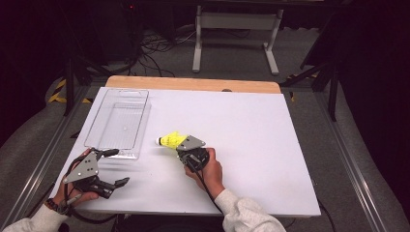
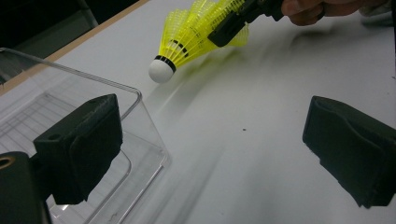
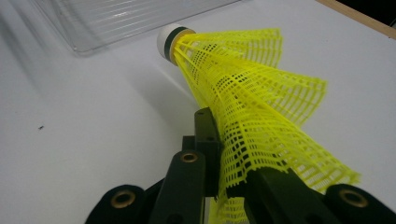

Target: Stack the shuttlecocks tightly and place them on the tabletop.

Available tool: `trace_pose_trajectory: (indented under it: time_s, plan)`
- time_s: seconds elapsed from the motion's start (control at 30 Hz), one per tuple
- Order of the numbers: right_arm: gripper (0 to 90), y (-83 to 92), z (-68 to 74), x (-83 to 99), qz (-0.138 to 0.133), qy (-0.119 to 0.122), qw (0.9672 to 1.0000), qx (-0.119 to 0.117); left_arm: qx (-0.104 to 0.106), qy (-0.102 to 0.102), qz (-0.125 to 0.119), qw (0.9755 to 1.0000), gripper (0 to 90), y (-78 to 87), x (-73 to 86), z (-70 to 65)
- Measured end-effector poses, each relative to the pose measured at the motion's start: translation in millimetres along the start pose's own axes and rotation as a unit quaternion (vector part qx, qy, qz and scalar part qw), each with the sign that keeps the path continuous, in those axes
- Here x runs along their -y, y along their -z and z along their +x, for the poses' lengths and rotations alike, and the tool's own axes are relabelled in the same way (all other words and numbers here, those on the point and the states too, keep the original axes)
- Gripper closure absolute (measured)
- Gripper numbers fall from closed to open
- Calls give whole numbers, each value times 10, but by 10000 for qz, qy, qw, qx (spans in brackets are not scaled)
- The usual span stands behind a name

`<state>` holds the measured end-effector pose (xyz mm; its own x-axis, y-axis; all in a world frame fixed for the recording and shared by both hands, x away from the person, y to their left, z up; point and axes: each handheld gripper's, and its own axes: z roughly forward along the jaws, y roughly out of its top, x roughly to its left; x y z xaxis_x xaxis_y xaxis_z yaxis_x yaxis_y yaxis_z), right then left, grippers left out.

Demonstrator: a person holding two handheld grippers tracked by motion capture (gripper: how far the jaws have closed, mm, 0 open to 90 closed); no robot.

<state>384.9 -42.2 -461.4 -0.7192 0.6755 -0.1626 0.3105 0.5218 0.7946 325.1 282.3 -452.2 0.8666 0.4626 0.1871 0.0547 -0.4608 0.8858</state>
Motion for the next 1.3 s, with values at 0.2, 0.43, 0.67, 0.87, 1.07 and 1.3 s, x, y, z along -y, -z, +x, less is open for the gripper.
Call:
trace_pose_trajectory:
  time_s: [0.2, 0.43, 0.67, 0.87, 1.07, 1.3]
  plan:
    - [880, 33, -29, -18, -64, -7, 10000, -71, -16, 9, -33, 10000, 57, 13, 4, 6]
    - [880, 70, -72, -5, -81, -30, 9999, -59, -11, -9, -46, 10000, 57, 17, 0, 3]
    - [880, 92, -86, -13, -120, -16, 9999, -85, -11, 18, -44, 10000, 56, 25, 11, 9]
    - [880, 103, -95, -21, -144, -32, 9999, -84, -9, 21, -46, 10000, 56, 33, 13, 14]
    - [880, 124, -100, -25, -163, -17, 9998, -87, -7, 13, -54, 10000, 56, 31, 12, 14]
    - [881, 138, -109, -33, -183, -21, 9998, -106, -27, 41, -67, 10000, 56, 34, 18, 19]
